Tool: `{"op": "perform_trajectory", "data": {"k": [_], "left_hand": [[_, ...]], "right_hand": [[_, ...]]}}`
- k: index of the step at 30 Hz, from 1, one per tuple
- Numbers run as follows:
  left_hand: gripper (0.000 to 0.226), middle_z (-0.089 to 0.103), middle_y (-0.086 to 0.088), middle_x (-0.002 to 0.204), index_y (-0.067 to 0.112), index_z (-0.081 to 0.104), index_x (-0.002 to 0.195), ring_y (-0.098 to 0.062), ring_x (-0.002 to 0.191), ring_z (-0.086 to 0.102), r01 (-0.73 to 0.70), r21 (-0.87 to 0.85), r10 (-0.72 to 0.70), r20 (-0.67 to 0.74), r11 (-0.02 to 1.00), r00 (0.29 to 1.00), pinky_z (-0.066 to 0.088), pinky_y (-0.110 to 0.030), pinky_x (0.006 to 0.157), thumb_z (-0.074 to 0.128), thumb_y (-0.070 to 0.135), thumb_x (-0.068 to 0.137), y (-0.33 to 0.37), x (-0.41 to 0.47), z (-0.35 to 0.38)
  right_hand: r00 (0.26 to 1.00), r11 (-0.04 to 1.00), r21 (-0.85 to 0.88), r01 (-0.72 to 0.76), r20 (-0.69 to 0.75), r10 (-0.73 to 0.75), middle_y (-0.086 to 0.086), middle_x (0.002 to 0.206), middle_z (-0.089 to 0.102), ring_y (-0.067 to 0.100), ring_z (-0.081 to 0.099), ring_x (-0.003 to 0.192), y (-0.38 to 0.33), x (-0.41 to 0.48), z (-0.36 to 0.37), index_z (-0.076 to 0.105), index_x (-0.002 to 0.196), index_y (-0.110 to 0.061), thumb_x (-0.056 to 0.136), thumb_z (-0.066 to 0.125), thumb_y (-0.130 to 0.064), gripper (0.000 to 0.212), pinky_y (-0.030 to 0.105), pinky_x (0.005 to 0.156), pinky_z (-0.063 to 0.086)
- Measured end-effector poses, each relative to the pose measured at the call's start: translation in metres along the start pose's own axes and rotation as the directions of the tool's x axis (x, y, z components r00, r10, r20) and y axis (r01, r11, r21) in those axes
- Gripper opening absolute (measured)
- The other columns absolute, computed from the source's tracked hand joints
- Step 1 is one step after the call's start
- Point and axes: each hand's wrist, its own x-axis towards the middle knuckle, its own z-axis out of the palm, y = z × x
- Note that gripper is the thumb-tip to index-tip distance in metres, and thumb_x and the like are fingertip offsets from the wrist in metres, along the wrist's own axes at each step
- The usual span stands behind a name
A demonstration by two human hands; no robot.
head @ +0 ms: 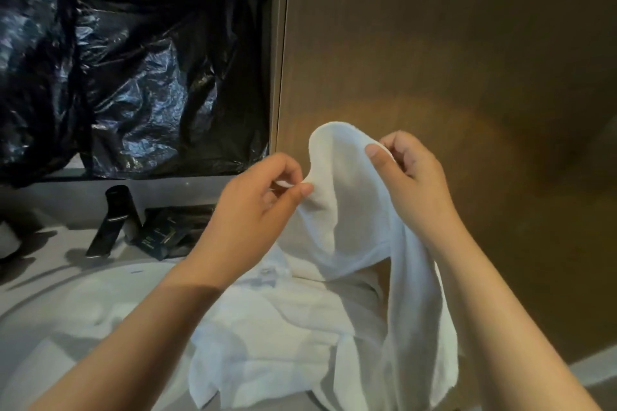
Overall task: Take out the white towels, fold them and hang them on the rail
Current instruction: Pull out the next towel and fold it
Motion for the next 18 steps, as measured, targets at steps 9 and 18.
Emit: {"op": "perform_trajectory", "data": {"k": [9, 18], "left_hand": [[0.004, 0.064, 0.005, 0.099, 0.019, 0.066, 0.088, -0.001, 0.082, 0.059, 0.352, 0.100, -0.365, 0.284, 0.931, 0.887, 0.043, -0.008, 0.071, 0.065, 0.021, 0.091, -0.072, -0.065, 0.045], [0.048, 0.057, 0.007, 0.122, 0.035, 0.062, 0.115, -0.009, 0.091, 0.069, 0.612, -0.040, -0.609, 0.070, 0.790, 0.790, 0.055, -0.037, 0.087, 0.051, 0.068, 0.082, -0.121, -0.108, 0.011]], "right_hand": [[0.905, 0.915, -0.267, -0.302, 0.223, 0.363, -0.006, 0.071, 0.058, 0.009, 0.051, 0.064, 0.090, -0.064, 0.015, 0.061, 0.082, -0.017, 0.095, 0.059, -0.033, 0.022, 0.011, 0.054, 0.037], [0.824, 0.896, -0.143, -0.421, 0.354, 0.443, -0.015, 0.095, 0.071, 0.000, 0.063, 0.089, 0.096, -0.103, 0.038, 0.071, 0.094, -0.030, 0.090, 0.058, -0.051, 0.025, 0.020, 0.074, 0.046]]}}
